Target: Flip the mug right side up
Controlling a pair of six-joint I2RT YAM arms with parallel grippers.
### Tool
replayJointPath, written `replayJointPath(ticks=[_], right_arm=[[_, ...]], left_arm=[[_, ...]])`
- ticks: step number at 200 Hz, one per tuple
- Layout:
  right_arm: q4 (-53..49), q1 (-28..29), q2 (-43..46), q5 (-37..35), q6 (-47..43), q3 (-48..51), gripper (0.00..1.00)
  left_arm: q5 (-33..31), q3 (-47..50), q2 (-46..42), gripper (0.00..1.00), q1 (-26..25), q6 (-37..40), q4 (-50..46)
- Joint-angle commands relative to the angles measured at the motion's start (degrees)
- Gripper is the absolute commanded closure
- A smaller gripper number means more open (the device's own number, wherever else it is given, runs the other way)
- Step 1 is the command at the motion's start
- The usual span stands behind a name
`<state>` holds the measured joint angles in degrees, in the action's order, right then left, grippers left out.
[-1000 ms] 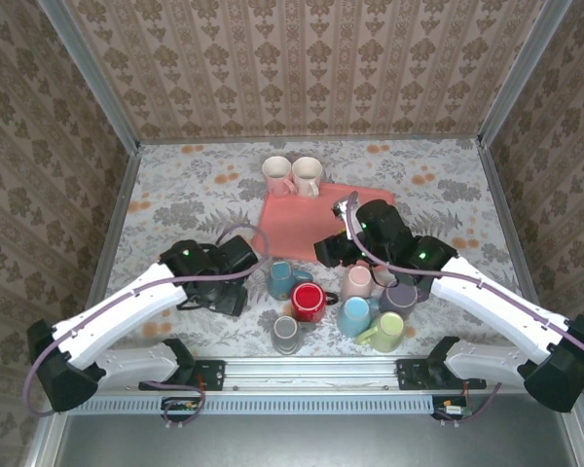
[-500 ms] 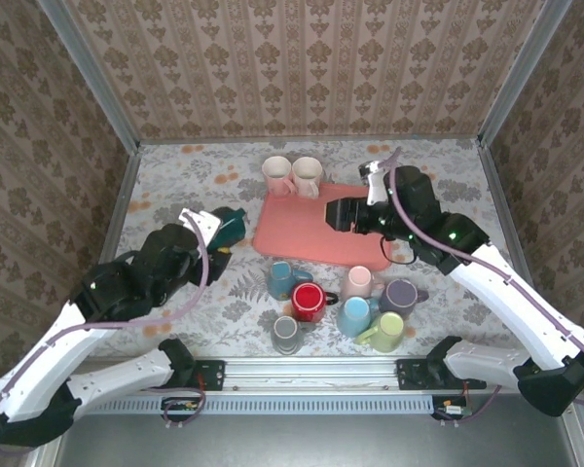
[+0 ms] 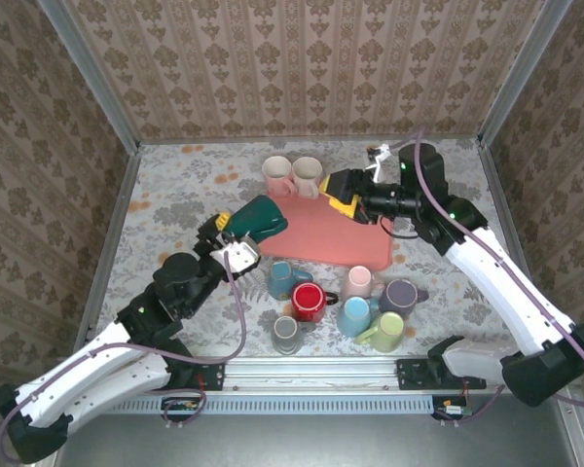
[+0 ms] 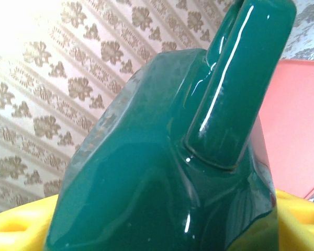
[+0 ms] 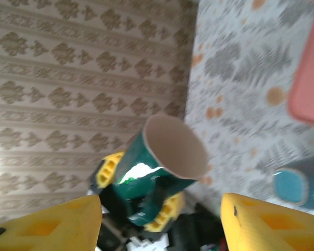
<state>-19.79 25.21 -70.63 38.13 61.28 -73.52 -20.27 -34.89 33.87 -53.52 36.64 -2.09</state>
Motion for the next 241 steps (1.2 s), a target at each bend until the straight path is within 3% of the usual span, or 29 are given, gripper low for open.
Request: replayJointPath(ticks=[1, 52, 153, 241], right_arm=[[5.57, 0.83, -2.74, 10.63, 10.07, -1.26, 0.40], [12.52, 4.83, -7.77, 18.13, 15.59, -0.65, 0.41], [17.40, 8.55, -11.61, 18.66, 19.06, 0.21, 0.56], [19.86, 10.30, -13.15, 17.80, 21.43, 0.12, 0.98]], left_arm=[[3.49, 0.55, -2.14, 0.67, 0.59, 6.81, 18.70], [5.72, 2.33, -2.21, 0.67, 0.77, 7.12, 21.86], [7.24, 4.75, -3.61, 0.68, 0.81, 8.78, 22.37], [7.60, 5.63, -4.88, 0.63, 0.65, 16.33, 16.91]])
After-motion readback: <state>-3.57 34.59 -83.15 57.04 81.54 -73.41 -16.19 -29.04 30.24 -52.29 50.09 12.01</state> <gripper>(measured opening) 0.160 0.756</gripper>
